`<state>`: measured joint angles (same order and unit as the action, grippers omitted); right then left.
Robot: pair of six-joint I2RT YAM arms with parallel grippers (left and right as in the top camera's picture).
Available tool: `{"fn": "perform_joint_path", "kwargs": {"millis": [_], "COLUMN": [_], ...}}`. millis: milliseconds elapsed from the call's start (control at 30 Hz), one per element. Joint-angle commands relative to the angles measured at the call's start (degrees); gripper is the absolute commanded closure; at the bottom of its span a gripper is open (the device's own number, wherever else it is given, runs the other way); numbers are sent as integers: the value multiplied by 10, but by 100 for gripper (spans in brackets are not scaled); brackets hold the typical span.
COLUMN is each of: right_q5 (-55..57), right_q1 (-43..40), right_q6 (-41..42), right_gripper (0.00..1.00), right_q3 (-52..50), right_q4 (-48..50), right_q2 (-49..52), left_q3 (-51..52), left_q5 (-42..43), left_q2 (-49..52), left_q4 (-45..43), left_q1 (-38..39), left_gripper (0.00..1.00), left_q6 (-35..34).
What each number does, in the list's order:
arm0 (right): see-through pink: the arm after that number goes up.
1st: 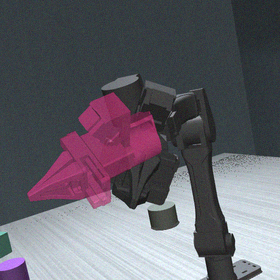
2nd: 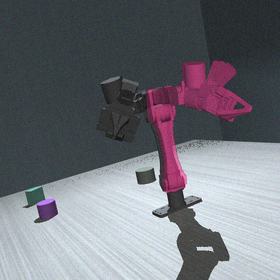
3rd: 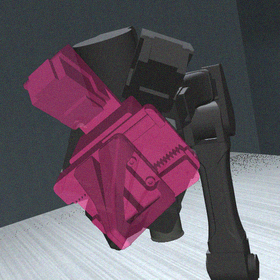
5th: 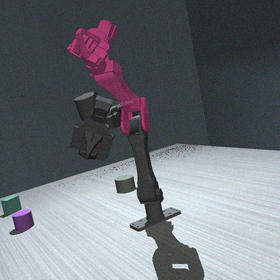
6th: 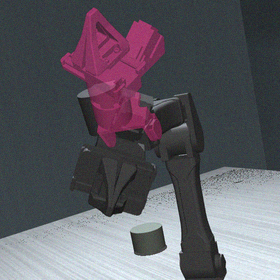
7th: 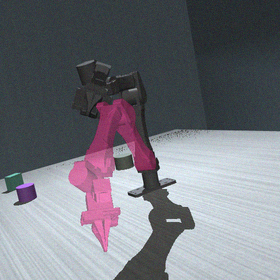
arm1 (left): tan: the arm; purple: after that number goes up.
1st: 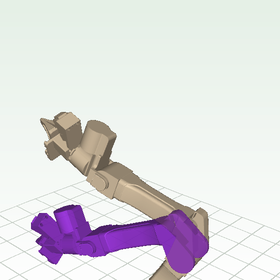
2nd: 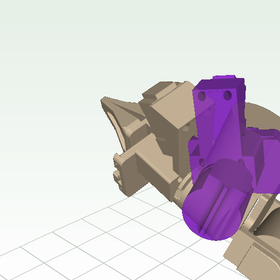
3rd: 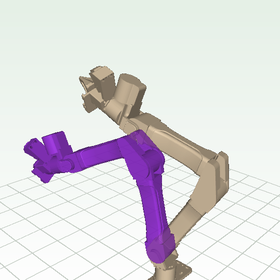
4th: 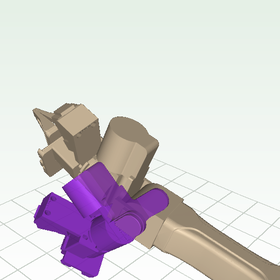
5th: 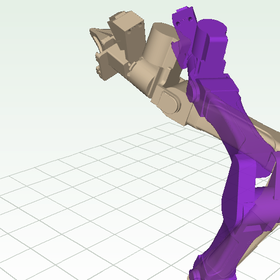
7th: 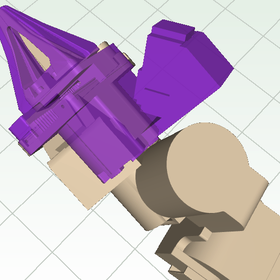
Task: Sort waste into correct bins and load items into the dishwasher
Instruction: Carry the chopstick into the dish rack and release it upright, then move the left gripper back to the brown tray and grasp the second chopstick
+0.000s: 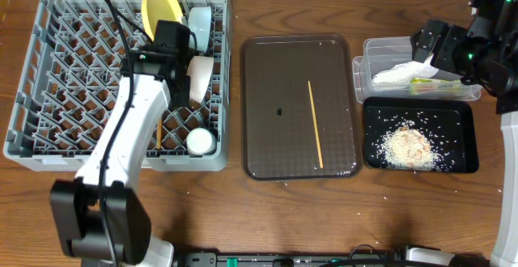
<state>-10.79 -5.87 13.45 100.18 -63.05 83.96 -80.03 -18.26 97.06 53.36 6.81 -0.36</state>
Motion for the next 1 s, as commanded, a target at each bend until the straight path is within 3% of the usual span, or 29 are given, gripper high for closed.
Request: {"fn": "perform_joint_path", "kwargs": {"millis": [0, 100, 267, 400, 567, 700, 967], "right_q5": [-4, -4, -4, -4, -4, -4, -4], "right_q1": [-5, -5, -5, -5, -5, -5, -5], "right_q6": [7, 7, 7, 7, 7, 7, 7], "right_gripper": [1, 1, 1, 1, 1, 1, 1], "right_q3": [5, 5, 5, 5, 5, 5, 5], "right_q4": [0, 0, 0, 0, 0, 0, 0], "right_q2": [0, 0, 0, 0, 0, 0, 0], "left_q3": [4, 1, -28, -49, -50, -49, -49], "left_q5": [-9, -8, 6, 87, 160, 161, 127], "left_q2": [18, 15, -7, -46, -64, -37, 81], "left_q4": [-4, -4, -1, -6, -23, -48, -135], "left_q1": [-8, -7, -1, 29, 106, 192, 322], "left_gripper": [62, 46, 45, 45, 46, 46, 42], "left_q6": [8, 7, -3, -27, -124, -223, -339]}}
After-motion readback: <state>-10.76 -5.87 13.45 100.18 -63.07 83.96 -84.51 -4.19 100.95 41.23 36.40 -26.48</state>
